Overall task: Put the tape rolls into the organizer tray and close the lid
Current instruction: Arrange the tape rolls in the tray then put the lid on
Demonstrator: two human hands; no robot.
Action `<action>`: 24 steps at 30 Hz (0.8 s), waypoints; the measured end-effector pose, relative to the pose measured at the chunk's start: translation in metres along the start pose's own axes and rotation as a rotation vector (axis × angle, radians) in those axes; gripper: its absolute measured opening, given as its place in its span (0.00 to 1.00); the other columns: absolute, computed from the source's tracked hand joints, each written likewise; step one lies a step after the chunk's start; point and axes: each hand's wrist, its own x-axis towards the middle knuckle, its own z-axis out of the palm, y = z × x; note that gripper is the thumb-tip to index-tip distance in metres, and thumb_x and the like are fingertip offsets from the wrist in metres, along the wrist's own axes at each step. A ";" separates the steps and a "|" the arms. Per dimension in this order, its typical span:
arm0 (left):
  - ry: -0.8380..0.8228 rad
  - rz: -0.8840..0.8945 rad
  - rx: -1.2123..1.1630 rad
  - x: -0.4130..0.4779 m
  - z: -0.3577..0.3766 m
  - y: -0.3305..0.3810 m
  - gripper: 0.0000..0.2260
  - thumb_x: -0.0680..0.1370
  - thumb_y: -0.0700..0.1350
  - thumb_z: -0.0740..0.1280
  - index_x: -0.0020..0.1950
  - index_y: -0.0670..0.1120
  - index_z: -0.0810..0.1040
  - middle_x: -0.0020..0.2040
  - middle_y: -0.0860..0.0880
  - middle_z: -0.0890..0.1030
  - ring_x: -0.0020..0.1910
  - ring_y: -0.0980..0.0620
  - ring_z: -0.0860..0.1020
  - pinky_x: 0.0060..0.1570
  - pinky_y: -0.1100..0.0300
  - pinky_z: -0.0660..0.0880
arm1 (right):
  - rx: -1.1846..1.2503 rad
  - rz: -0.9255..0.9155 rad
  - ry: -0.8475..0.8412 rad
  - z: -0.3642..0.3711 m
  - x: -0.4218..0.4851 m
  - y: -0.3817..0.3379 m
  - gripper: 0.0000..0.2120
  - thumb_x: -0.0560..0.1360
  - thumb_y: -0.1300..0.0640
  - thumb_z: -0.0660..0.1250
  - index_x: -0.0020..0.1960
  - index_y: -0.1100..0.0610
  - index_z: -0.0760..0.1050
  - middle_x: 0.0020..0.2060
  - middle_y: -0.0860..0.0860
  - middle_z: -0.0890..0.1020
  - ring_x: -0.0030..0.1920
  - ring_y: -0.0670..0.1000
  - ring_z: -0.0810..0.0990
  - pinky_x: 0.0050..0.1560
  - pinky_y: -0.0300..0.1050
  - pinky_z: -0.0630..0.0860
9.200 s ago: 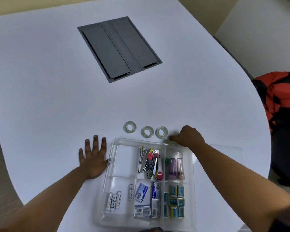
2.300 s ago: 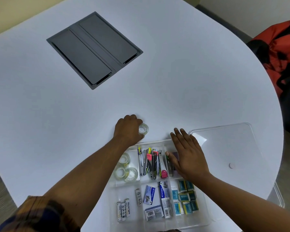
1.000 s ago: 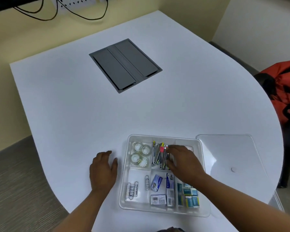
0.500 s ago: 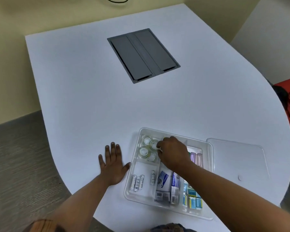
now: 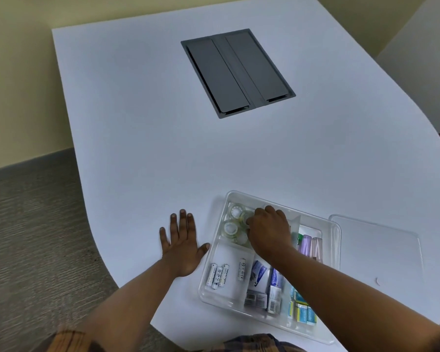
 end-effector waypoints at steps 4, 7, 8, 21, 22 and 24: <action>-0.011 0.002 -0.007 0.000 -0.001 0.000 0.38 0.78 0.65 0.46 0.66 0.47 0.21 0.67 0.50 0.18 0.66 0.47 0.19 0.68 0.38 0.30 | 0.020 0.016 0.014 -0.002 0.004 0.000 0.05 0.68 0.60 0.65 0.38 0.53 0.79 0.37 0.50 0.79 0.44 0.56 0.75 0.44 0.48 0.66; -0.019 -0.002 -0.002 0.000 -0.001 0.000 0.38 0.78 0.65 0.46 0.67 0.46 0.20 0.67 0.49 0.18 0.66 0.46 0.19 0.67 0.38 0.29 | 0.041 0.008 -0.002 -0.002 0.006 -0.001 0.05 0.69 0.57 0.64 0.40 0.53 0.79 0.40 0.51 0.79 0.46 0.55 0.75 0.46 0.49 0.65; -0.020 -0.002 -0.003 0.000 -0.001 0.000 0.38 0.78 0.64 0.46 0.67 0.46 0.20 0.67 0.49 0.18 0.66 0.46 0.19 0.67 0.38 0.30 | 0.043 0.007 -0.003 -0.001 0.006 -0.001 0.04 0.70 0.56 0.65 0.41 0.52 0.79 0.40 0.50 0.79 0.47 0.55 0.75 0.47 0.49 0.65; -0.078 -0.006 0.017 0.002 -0.005 -0.001 0.39 0.77 0.65 0.46 0.62 0.48 0.16 0.63 0.51 0.14 0.63 0.46 0.16 0.66 0.38 0.28 | -0.013 0.006 0.038 -0.001 0.008 -0.008 0.04 0.66 0.56 0.68 0.32 0.52 0.77 0.32 0.49 0.77 0.40 0.54 0.73 0.44 0.50 0.63; -0.082 -0.006 0.016 0.002 -0.006 -0.001 0.39 0.77 0.65 0.47 0.62 0.48 0.16 0.63 0.51 0.14 0.63 0.46 0.16 0.66 0.38 0.28 | -0.005 -0.003 0.049 -0.001 0.008 -0.008 0.04 0.65 0.56 0.68 0.31 0.53 0.76 0.31 0.49 0.77 0.39 0.54 0.73 0.44 0.50 0.64; -0.081 -0.006 0.013 0.002 -0.006 0.000 0.39 0.77 0.65 0.47 0.63 0.48 0.17 0.63 0.51 0.14 0.63 0.46 0.16 0.66 0.38 0.28 | 0.011 -0.010 0.088 -0.003 0.008 -0.010 0.06 0.63 0.54 0.69 0.30 0.54 0.75 0.29 0.50 0.76 0.37 0.54 0.73 0.42 0.49 0.64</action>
